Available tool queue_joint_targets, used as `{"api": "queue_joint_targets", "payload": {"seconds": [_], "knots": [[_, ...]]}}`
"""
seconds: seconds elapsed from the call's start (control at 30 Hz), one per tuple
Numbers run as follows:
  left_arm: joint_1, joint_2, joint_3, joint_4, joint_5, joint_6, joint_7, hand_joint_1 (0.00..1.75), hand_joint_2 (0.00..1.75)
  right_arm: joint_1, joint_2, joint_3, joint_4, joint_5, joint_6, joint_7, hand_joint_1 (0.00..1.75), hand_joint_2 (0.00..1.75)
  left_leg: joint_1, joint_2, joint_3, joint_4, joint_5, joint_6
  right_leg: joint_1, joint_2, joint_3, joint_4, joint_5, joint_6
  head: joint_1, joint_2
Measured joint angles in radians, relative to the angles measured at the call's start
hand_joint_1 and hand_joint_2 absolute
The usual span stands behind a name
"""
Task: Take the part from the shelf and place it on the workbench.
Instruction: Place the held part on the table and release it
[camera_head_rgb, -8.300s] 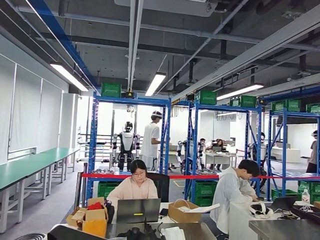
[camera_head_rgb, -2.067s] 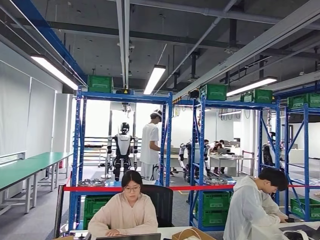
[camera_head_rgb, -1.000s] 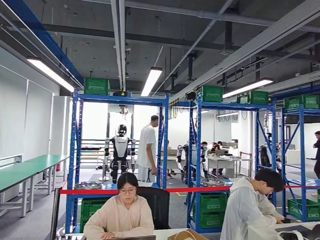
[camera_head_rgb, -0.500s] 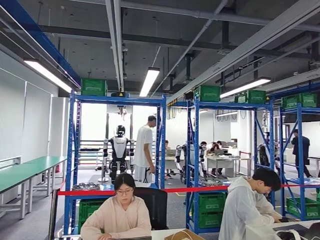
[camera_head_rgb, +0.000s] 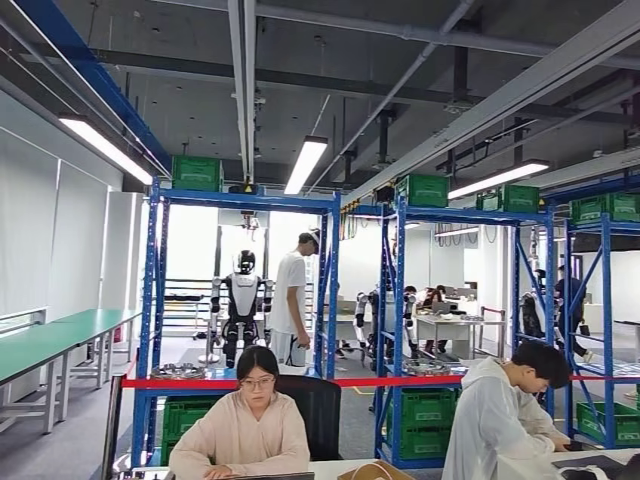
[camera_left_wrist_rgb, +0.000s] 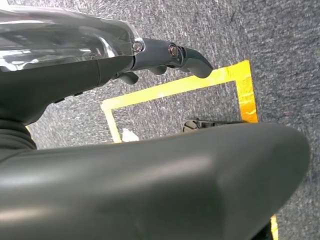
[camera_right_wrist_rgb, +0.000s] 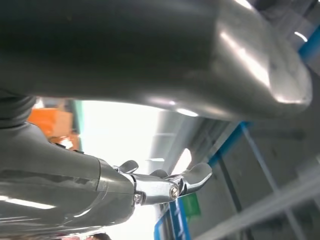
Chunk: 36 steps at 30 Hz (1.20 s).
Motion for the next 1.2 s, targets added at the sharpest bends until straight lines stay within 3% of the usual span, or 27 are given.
{"api": "queue_joint_targets", "payload": {"seconds": [0.1,0.17,0.23,0.3,0.33,0.37,0.4,0.47,0.5,0.67,0.73,0.77,0.83,0.87,0.9,0.93,0.97,1.03,1.1,1.13,1.2], "knots": [[0.002,-0.002,0.010,0.000,0.000,0.001,-0.004,0.00,0.00,0.039,-0.006,-0.002,-0.035,0.000,0.002,-0.015,0.00,0.00,0.002,-0.001,-0.002,-0.004,0.011,-0.017,0.008,0.002,0.011,-0.034,0.016,-0.014,0.000,0.000],[0.004,-0.004,0.017,0.000,0.000,0.003,-0.008,0.00,0.00,0.059,-0.008,-0.003,-0.046,0.002,0.002,-0.020,0.00,0.00,0.004,-0.002,-0.010,0.007,-0.008,-0.025,0.006,-0.002,0.004,-0.045,0.033,-0.028,0.000,0.000],[0.004,-0.005,0.020,0.000,0.000,0.004,-0.011,0.00,0.00,0.076,-0.008,-0.004,-0.053,0.009,0.002,-0.021,0.00,0.00,0.004,-0.002,-0.037,0.086,-0.084,-0.028,0.002,-0.005,-0.011,-0.052,0.052,-0.040,0.000,0.000],[0.005,-0.006,0.022,0.000,0.000,0.004,-0.012,0.00,0.00,0.093,-0.008,-0.005,-0.058,0.024,-0.001,-0.021,0.00,0.00,0.003,-0.002,-0.069,0.209,-0.164,-0.030,0.004,-0.006,-0.032,-0.050,0.066,-0.044,0.000,0.000],[0.005,-0.006,0.023,0.000,0.000,0.005,-0.012,0.00,0.00,0.101,-0.008,-0.006,-0.059,0.035,-0.005,-0.021,0.00,0.00,0.003,-0.002,-0.071,0.245,-0.182,-0.031,0.005,-0.007,-0.042,-0.049,0.073,-0.044,0.000,0.000],[0.005,-0.006,0.023,0.000,0.000,0.006,-0.013,0.00,0.00,0.108,-0.008,-0.006,-0.062,0.050,-0.012,-0.021,0.00,0.00,0.003,-0.002,-0.054,0.243,-0.181,-0.032,0.005,-0.007,-0.053,-0.047,0.080,-0.042,0.000,0.000],[0.005,-0.006,0.024,0.001,0.000,0.006,-0.013,0.00,0.00,0.113,-0.009,-0.006,-0.065,0.070,-0.025,-0.021,0.00,0.00,0.003,-0.001,-0.017,0.201,-0.164,-0.032,0.004,-0.007,-0.063,-0.044,0.086,-0.040,0.000,0.000],[0.003,-0.006,0.025,0.002,0.000,0.007,-0.014,0.00,0.00,0.121,-0.011,-0.006,-0.071,0.107,-0.054,-0.021,0.00,0.00,0.004,-0.001,0.075,0.070,-0.119,-0.033,0.002,-0.006,-0.080,-0.036,0.096,-0.033,0.000,0.000],[0.002,-0.006,0.026,0.003,0.000,0.007,-0.014,0.00,0.00,0.123,-0.012,-0.006,-0.073,0.119,-0.064,-0.021,0.00,0.00,0.004,-0.001,0.106,0.025,-0.105,-0.033,0.002,-0.006,-0.084,-0.033,0.098,-0.031,0.000,0.000],[0.001,-0.006,0.026,0.003,0.000,0.007,-0.015,0.00,0.00,0.126,-0.013,-0.006,-0.076,0.130,-0.075,-0.021,0.00,0.00,0.003,-0.002,0.131,-0.017,-0.099,-0.031,0.004,-0.005,-0.089,-0.028,0.100,-0.028,0.000,0.000],[0.000,-0.007,0.028,0.003,0.000,0.008,-0.015,0.00,0.00,0.134,-0.021,-0.001,-0.081,0.166,-0.117,-0.021,0.00,0.00,0.001,-0.002,0.136,-0.040,-0.091,-0.019,0.005,-0.003,-0.099,-0.021,0.110,-0.019,0.000,0.000],[0.000,-0.008,0.029,0.004,0.000,0.008,-0.015,0.00,0.00,0.141,-0.032,0.005,-0.085,0.199,-0.157,-0.022,0.00,0.00,-0.001,0.001,0.125,-0.047,-0.078,-0.005,0.003,-0.001,-0.112,0.005,0.085,-0.008,0.000,0.000],[0.001,-0.009,0.031,0.006,0.000,0.010,-0.013,0.00,0.00,0.153,-0.057,0.021,-0.089,0.266,-0.241,-0.022,0.00,0.00,-0.006,0.007,0.090,-0.042,-0.042,0.019,-0.007,0.002,-0.142,0.106,-0.006,0.014,0.000,0.000],[0.000,-0.009,0.031,0.007,0.000,0.011,-0.012,0.00,0.00,0.157,-0.067,0.028,-0.086,0.286,-0.263,-0.022,0.00,0.00,-0.008,0.009,0.073,-0.041,-0.029,0.024,-0.010,0.002,-0.157,0.179,-0.065,0.020,0.000,0.000],[0.000,-0.009,0.031,0.008,0.000,0.011,-0.012,0.00,0.00,0.161,-0.075,0.036,-0.080,0.301,-0.282,-0.022,0.00,0.00,-0.010,0.010,0.060,-0.041,-0.020,0.025,-0.011,0.002,-0.159,0.233,-0.088,0.022,0.000,0.000],[0.000,-0.009,0.031,0.008,0.000,0.012,-0.011,0.00,0.00,0.167,-0.082,0.042,-0.071,0.312,-0.295,-0.022,0.00,0.00,-0.011,0.011,0.048,-0.040,-0.011,0.025,-0.012,0.002,-0.150,0.259,-0.088,0.023,0.000,0.000],[0.000,-0.009,0.031,0.008,0.000,0.012,-0.011,0.00,0.00,0.172,-0.087,0.048,-0.059,0.319,-0.304,-0.022,0.00,0.00,-0.013,0.011,0.035,-0.039,-0.001,0.024,-0.012,0.002,-0.122,0.249,-0.070,0.021,0.000,0.000],[0.001,-0.011,0.031,0.008,0.000,0.013,-0.011,0.00,0.00,0.184,-0.094,0.053,-0.032,0.321,-0.308,-0.019,0.00,0.00,-0.016,0.011,0.016,-0.039,0.016,0.022,-0.008,0.002,-0.020,0.127,-0.024,0.009,0.000,0.000],[0.003,-0.015,0.031,0.008,0.000,0.016,-0.010,0.00,0.00,0.195,-0.098,0.053,0.005,0.309,-0.308,-0.007,0.00,0.00,-0.017,0.010,0.007,-0.039,0.030,0.016,0.000,0.002,0.088,-0.031,-0.017,-0.008,0.000,0.000],[0.004,-0.018,0.031,0.008,0.000,0.018,-0.009,0.00,0.00,0.201,-0.099,0.052,0.030,0.299,-0.308,0.004,0.00,0.00,-0.016,0.010,0.005,-0.040,0.037,0.011,0.005,0.002,0.118,-0.079,-0.022,-0.013,0.000,0.000],[0.007,-0.021,0.031,0.009,0.000,0.022,-0.007,0.00,0.00,0.215,-0.101,0.046,0.091,0.274,-0.308,0.029,0.00,0.00,-0.009,0.010,-0.001,-0.042,0.050,-0.001,0.010,0.001,0.129,-0.114,-0.018,-0.021,0.000,0.000]]}}
